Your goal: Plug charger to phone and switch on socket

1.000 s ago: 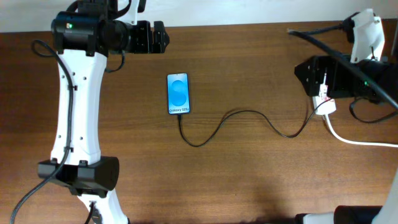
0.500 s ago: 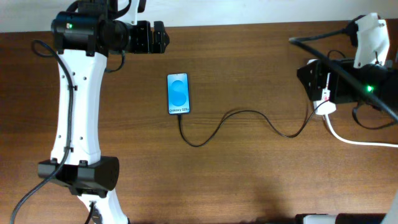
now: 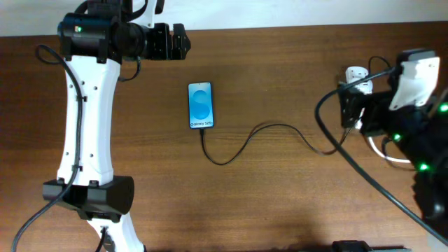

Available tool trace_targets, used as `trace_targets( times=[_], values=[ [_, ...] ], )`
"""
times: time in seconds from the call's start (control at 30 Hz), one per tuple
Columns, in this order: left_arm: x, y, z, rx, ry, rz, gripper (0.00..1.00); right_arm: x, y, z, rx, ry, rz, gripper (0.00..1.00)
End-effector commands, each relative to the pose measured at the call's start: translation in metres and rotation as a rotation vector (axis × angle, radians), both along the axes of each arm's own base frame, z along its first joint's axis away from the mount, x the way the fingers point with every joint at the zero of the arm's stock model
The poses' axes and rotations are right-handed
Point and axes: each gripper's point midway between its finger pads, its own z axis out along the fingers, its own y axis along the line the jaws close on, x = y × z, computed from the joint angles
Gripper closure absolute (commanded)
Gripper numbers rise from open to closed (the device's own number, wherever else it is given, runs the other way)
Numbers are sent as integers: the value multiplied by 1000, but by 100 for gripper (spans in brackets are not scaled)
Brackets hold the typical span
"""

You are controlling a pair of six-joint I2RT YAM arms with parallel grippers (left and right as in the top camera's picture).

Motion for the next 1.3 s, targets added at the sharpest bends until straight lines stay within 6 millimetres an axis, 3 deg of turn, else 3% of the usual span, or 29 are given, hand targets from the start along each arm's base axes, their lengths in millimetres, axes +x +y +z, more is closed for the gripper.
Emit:
trace_targets(
  times=[0.0,0.23,0.37,0.63,0.9,1.03,1.27],
  values=[
    [-2,2,6,3,-16,1,1,5,-1,-25,-12,-53,-12,2],
    [-2,2,6,3,-16,1,1,-11,-5,-76,-40,-328,-33,2],
    [-2,2,6,3,-16,1,0,-30,-5,-119,-40,-458,-36,2],
    [-2,2,6,3,-16,1,1,-46,-3,-156,-38,-589,-29,2],
    [-2,2,6,3,-16,1,1,-55,8,-183,-27,-602,36,2],
    [-2,2,6,3,-16,1,1,-51,10,-243,-15,-369,49,2],
    [-2,2,6,3,-16,1,1,-51,10,-241,-15,-378,50,2]
  ],
)
